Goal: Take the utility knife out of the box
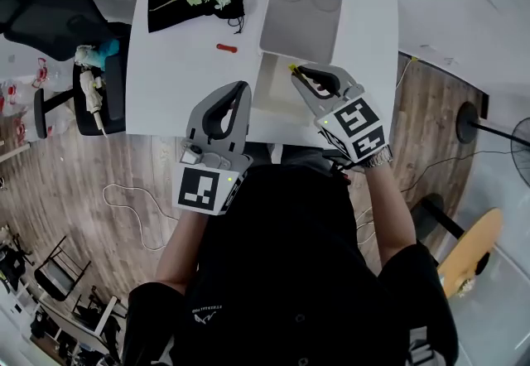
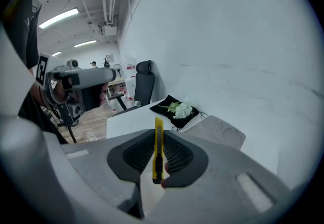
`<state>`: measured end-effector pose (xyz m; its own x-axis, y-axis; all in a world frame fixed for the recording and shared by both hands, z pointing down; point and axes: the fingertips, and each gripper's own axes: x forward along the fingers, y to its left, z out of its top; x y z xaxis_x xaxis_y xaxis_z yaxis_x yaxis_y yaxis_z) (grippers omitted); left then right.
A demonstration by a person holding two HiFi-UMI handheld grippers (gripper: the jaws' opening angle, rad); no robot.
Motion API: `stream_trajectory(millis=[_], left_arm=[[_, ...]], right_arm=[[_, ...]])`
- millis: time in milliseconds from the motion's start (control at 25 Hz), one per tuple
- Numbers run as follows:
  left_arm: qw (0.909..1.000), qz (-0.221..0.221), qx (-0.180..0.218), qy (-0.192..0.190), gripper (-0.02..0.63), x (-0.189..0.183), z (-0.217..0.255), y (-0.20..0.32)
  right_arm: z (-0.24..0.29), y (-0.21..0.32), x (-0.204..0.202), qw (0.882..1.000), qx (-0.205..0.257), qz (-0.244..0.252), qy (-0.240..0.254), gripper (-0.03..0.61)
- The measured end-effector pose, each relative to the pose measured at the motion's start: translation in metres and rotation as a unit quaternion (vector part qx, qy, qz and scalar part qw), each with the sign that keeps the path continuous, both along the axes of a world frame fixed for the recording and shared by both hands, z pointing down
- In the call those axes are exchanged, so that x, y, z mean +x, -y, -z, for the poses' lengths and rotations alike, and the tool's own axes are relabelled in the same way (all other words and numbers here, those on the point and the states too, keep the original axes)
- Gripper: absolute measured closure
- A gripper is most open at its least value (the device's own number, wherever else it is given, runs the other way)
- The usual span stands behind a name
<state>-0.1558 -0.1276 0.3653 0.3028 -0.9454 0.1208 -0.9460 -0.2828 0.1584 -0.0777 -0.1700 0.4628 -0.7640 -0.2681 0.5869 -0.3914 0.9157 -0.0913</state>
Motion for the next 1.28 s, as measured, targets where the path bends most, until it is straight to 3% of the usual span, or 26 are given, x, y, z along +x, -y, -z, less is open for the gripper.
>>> stream_trajectory(millis=[400,800,1280], left_arm=[[0.9993,-0.036,0.009,0.009,0.607,0.01,0.007,0.003],[0.9972,-0.069,0.026,0.008,0.607,0.036,0.018,0.007],[0.9972,-0.066,0.035,0.008,0.607,0.038,0.031,-0.003]], right_arm=[[0.078,0.003,0.029,0.989,0.009,-0.084,0.123,0.521],[0.12,-0.013,0.072,0.973,0.037,-0.135,0.182,0.52],[0.138,-0.033,0.091,0.957,0.038,-0.167,0.236,0.52]])
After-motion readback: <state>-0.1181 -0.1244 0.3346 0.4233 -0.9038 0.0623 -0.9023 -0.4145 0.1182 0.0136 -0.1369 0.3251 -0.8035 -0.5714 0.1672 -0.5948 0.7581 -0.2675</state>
